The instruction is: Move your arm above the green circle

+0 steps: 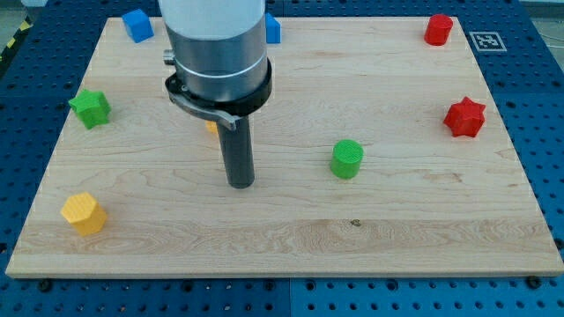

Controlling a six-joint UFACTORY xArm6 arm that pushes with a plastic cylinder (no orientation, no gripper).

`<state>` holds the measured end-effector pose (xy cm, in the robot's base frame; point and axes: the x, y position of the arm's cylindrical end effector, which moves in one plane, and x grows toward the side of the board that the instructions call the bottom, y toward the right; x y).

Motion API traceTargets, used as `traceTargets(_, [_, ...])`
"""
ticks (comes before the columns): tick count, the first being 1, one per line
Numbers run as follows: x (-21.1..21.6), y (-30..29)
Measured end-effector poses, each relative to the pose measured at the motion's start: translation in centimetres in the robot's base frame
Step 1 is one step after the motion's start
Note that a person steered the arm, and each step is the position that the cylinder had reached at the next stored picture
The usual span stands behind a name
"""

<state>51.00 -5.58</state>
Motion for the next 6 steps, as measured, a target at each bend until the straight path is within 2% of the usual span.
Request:
traceTargets(3, [-4.3,3.5])
traceTargets(6, [-5.4,13.5])
